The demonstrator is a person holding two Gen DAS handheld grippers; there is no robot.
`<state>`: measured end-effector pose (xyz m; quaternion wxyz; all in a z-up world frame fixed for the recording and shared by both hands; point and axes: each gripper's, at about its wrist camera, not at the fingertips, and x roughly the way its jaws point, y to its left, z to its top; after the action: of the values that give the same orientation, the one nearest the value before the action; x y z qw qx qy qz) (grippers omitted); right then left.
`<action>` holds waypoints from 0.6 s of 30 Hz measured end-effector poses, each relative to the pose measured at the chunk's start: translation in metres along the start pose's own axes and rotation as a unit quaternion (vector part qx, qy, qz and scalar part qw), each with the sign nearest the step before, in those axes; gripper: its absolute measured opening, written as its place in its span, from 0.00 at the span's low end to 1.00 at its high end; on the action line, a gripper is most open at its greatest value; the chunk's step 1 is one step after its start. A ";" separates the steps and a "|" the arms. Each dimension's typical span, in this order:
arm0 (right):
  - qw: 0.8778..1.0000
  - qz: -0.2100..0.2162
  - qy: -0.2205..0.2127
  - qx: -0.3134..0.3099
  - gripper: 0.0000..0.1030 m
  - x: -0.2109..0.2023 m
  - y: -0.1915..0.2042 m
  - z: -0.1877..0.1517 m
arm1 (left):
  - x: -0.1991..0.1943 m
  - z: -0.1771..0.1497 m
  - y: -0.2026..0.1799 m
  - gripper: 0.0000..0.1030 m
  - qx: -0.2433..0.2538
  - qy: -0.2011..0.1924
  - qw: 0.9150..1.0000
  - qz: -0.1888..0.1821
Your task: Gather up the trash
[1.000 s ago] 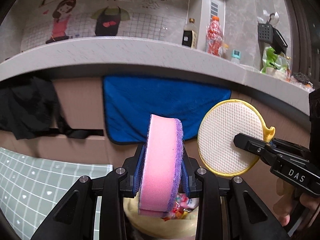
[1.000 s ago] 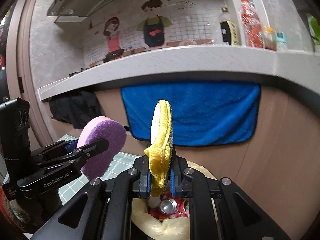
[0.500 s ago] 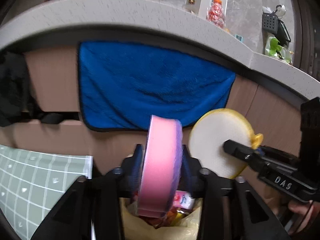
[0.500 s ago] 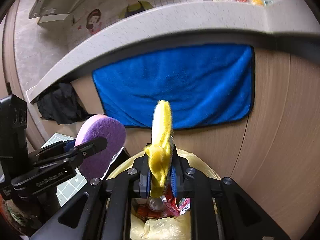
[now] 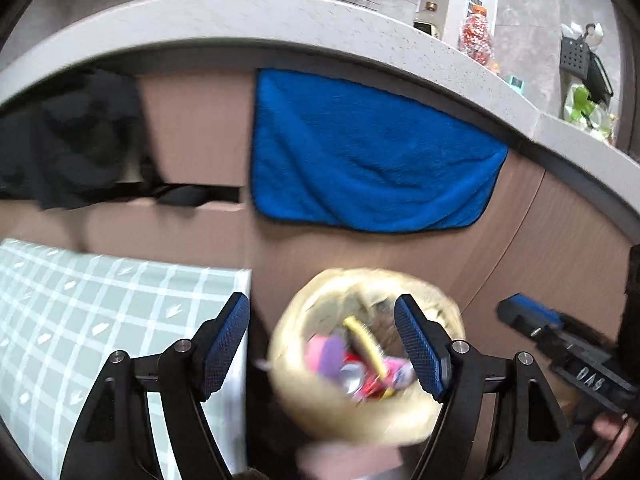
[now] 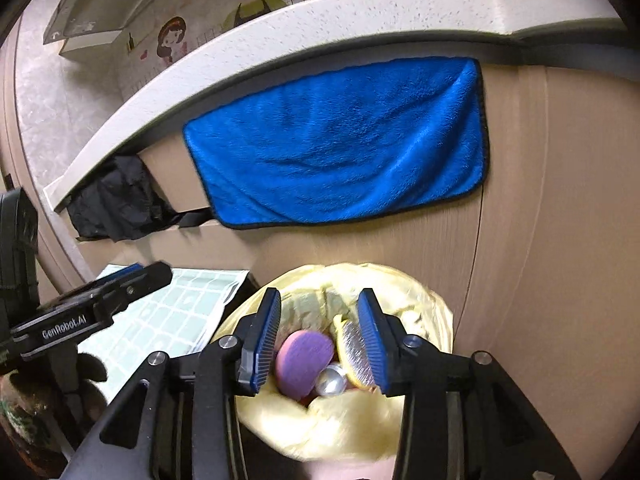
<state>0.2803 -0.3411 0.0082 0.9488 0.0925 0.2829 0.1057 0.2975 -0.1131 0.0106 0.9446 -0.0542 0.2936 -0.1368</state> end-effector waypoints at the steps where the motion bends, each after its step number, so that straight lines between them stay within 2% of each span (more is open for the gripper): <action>1: 1.000 0.000 0.000 0.002 0.38 -0.006 0.003 -0.003 | -0.009 -0.005 0.002 0.73 0.000 0.000 1.000 0.009; 8: 0.999 0.035 -0.019 -0.011 0.46 -0.071 0.049 -0.043 | -0.090 -0.062 0.011 0.73 0.004 -0.016 0.998 0.063; 12: 0.998 -0.002 -0.033 -0.056 0.46 -0.104 0.087 -0.074 | -0.129 -0.089 0.017 0.73 0.002 -0.027 0.996 0.086; 18: 0.997 -0.004 -0.039 -0.066 0.46 -0.139 0.120 -0.111 | -0.181 -0.121 0.023 0.73 0.009 -0.046 0.991 0.125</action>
<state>0.0873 -0.2482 0.0173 0.9636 0.0324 0.2383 0.1165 0.0911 -0.0411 0.0041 0.9672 -0.0152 0.2531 -0.0176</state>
